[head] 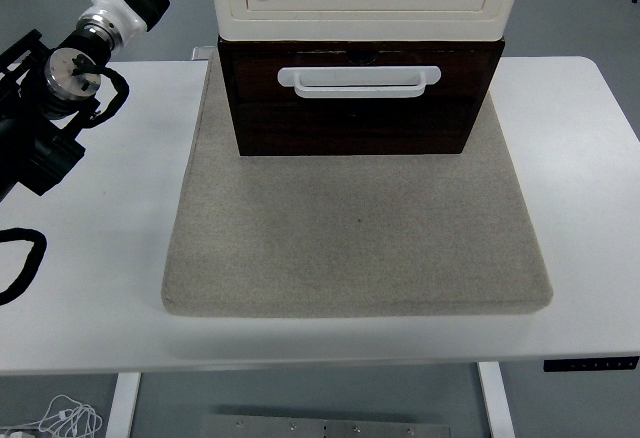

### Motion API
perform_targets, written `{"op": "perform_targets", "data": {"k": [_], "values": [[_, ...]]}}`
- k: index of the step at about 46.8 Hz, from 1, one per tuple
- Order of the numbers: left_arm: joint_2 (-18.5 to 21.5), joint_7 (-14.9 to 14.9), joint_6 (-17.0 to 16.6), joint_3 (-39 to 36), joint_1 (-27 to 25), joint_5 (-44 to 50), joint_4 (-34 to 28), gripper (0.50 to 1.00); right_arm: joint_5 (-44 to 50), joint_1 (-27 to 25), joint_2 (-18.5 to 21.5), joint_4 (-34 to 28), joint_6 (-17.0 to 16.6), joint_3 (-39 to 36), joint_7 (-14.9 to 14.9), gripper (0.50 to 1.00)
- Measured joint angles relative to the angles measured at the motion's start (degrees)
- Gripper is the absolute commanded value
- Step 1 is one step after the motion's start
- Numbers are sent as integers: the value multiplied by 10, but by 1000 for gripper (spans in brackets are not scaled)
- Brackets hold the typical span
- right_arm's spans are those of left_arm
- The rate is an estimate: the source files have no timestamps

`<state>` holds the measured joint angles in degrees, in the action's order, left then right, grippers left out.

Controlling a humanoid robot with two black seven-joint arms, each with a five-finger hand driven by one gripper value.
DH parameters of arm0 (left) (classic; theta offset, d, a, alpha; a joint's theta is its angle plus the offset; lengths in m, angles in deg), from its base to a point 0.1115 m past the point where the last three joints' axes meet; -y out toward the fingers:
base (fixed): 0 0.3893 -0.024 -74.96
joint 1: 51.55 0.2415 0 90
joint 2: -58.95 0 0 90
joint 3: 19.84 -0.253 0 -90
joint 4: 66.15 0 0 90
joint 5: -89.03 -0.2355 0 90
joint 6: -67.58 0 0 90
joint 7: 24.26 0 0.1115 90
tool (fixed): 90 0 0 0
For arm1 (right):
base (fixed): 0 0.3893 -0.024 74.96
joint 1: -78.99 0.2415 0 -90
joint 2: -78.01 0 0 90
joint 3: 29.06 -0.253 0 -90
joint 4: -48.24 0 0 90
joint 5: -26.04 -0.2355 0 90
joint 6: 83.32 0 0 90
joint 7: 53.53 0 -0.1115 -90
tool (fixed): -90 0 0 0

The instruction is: Open the drawer under the combination cabinet

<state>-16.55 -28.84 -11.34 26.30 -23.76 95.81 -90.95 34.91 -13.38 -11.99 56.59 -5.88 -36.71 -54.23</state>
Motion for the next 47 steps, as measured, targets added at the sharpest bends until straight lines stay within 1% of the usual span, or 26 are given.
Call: {"op": "perform_targets", "data": {"k": [15, 28, 32, 37, 42, 47], "values": [[1, 3, 1, -2, 0, 1, 3, 1000, 0, 0, 0, 0, 0, 0, 0, 926], [33, 8, 0, -2, -28, 6, 8, 1000, 0, 0, 0, 0, 0, 0, 0, 926], [35, 7, 8, -2, -36, 2, 6, 1000, 0, 0, 0, 0, 0, 0, 0, 926], [39, 7, 12, -2, -69, 0, 7, 1000, 0, 0, 0, 0, 0, 0, 0, 926], [60, 6, 12, -2, -103, -5, 6, 1000, 0, 0, 0, 0, 0, 0, 0, 926], [74, 6, 12, -3, -141, -31, 5, 1000, 0, 0, 0, 0, 0, 0, 0, 926]]}}
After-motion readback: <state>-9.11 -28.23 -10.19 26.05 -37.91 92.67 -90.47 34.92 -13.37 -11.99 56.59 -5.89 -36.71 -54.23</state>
